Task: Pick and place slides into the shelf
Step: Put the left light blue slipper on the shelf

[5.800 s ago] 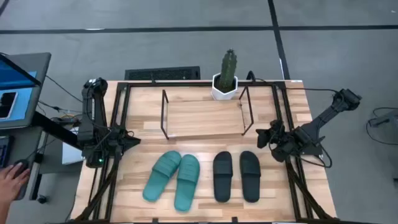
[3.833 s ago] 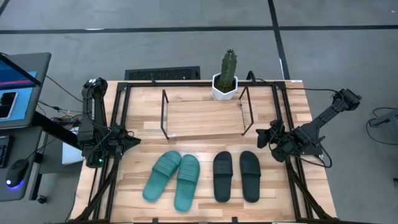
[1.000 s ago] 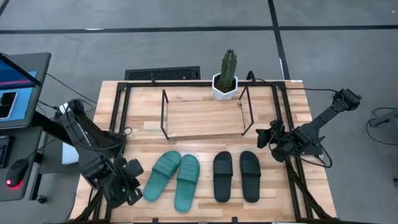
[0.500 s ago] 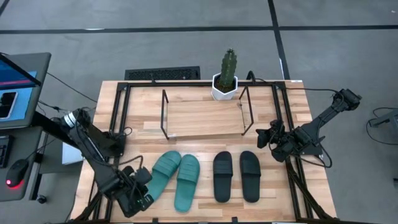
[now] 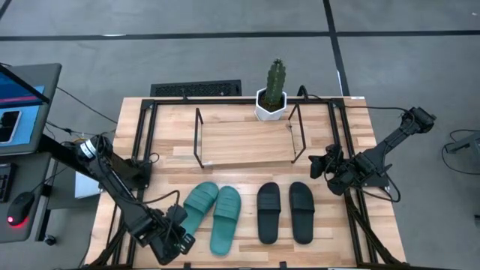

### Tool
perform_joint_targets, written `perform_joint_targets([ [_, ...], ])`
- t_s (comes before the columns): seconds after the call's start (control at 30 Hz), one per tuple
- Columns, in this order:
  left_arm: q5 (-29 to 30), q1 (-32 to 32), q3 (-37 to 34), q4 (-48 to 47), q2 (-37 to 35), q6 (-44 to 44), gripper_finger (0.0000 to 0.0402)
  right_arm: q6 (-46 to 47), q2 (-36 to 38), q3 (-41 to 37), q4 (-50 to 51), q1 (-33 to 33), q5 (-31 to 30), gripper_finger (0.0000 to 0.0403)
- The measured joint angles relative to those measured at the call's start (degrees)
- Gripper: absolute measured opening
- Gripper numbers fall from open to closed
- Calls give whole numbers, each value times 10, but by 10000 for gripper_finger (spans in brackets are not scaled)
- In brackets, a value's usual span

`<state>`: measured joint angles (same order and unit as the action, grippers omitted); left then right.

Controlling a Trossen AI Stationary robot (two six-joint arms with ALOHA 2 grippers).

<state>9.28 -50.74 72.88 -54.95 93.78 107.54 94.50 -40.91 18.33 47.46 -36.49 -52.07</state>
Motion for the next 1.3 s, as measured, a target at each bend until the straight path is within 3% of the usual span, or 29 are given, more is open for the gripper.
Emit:
perform_joint_targets([
  [0.27, -24, 2, 0, -1, 0, 33, 118, 0, 0, 0, 0, 0, 0, 8],
  [0.53, -1, 2, 0, -31, 0, 36, 177, 0, 0, 0, 0, 0, 0, 8],
  [0.8, 78, 2, 0, -51, 1, 2, 168, 0, 0, 0, 0, 0, 0, 8],
  [1.03, 79, 0, 0, -21, 1, -39, 154, 0, 0, 0, 0, 0, 0, 8],
  [1.3, -18, -1, 0, 5, 1, -110, 153, 0, 0, 0, 0, 0, 0, 8],
])
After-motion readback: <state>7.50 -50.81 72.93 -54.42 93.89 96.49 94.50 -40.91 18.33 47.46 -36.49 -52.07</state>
